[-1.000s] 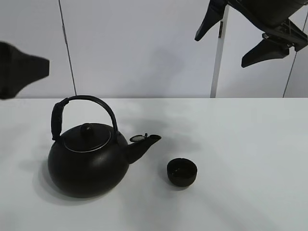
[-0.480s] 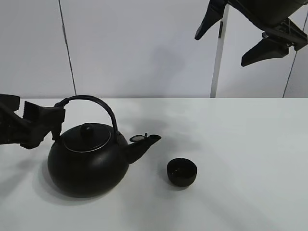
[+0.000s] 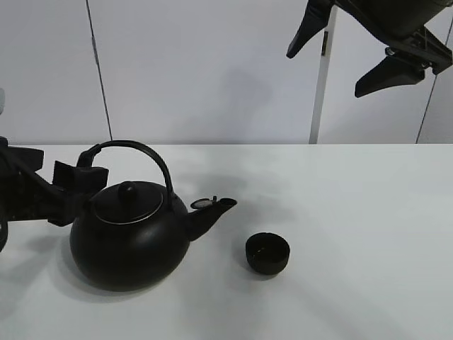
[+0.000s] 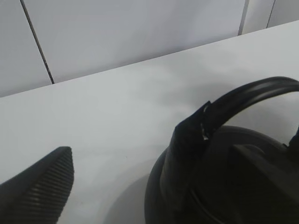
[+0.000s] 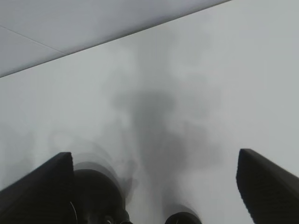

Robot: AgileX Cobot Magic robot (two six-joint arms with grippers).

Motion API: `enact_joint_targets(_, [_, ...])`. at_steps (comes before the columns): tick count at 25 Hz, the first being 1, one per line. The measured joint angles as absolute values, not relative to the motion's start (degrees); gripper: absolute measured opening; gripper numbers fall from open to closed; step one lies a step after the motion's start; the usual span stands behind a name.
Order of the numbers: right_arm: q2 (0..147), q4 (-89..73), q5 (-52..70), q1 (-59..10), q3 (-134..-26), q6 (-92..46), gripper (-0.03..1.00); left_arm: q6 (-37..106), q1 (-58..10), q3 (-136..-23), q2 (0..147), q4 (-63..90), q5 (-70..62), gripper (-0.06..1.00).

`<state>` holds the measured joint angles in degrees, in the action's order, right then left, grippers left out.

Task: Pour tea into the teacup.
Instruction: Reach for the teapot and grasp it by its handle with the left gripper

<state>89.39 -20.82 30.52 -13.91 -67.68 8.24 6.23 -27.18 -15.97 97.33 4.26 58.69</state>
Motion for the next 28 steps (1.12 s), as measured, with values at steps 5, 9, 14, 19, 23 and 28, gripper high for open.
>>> enact_joint_targets(5, [89.39,-20.82,30.51,-13.91,-67.68,8.29,0.65,6.23,-27.18,-17.7,98.23,4.13,58.73,0.63])
enact_joint_targets(9, [89.39,-20.82,30.46,-13.91,-67.68,8.29,0.65,6.23,-27.18,-18.67,98.46,4.13,58.47,0.63])
enact_joint_targets(14, [89.39,-20.82,30.46,-13.91,-67.68,8.29,0.65,6.23,-27.18,-19.01,98.52,3.92,56.55,0.63])
enact_joint_targets(19, [89.39,-20.82,30.46,-13.91,-67.68,8.29,0.65,6.23,-26.51,-19.53,101.03,3.24,57.14,0.63])
enact_joint_targets(23, [89.39,-20.82,30.46,-13.91,-67.68,8.29,0.65,6.23,-26.18,-19.69,102.46,2.83,58.22,0.63])
enact_joint_targets(28, [89.39,-20.82,30.46,-13.91,-67.68,8.29,0.65,6.28,-24.19,-21.24,102.56,1.26,58.35,0.63])
